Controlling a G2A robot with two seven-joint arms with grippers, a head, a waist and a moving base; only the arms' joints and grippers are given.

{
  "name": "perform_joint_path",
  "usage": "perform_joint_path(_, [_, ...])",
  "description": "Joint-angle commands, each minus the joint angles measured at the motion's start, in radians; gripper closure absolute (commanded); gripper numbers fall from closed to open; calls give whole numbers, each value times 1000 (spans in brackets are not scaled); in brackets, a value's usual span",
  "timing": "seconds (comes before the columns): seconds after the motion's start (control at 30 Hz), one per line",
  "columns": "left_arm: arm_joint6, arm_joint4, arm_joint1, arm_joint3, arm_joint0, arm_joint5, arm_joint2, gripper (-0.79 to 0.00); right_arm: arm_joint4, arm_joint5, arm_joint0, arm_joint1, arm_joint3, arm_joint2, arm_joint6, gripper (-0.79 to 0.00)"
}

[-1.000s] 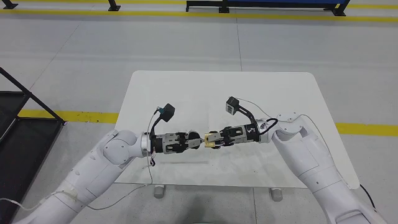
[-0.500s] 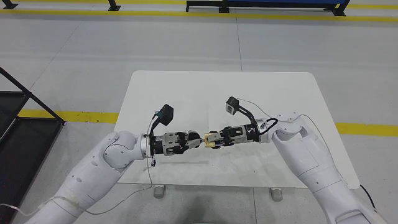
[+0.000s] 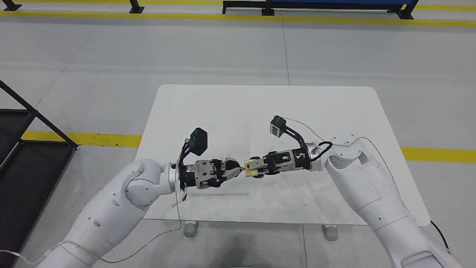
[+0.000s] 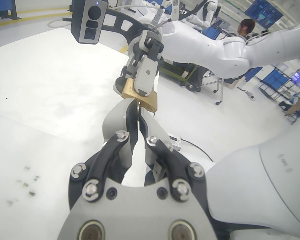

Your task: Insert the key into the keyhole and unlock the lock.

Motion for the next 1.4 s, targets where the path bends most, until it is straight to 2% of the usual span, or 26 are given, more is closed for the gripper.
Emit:
perform_joint_path(0.0, [23, 35, -1, -10, 9, 1, -6, 0, 0, 0, 0, 0, 0, 0, 0, 0])
perform_joint_path(0.47, [145, 230, -9, -52, 54, 12, -38, 0, 0, 0, 0, 0, 0, 0, 0, 0])
perform_joint_path(1.37, [402, 632, -27, -115, 131, 109, -67, 0, 0, 0, 0, 0, 0, 0, 0, 0])
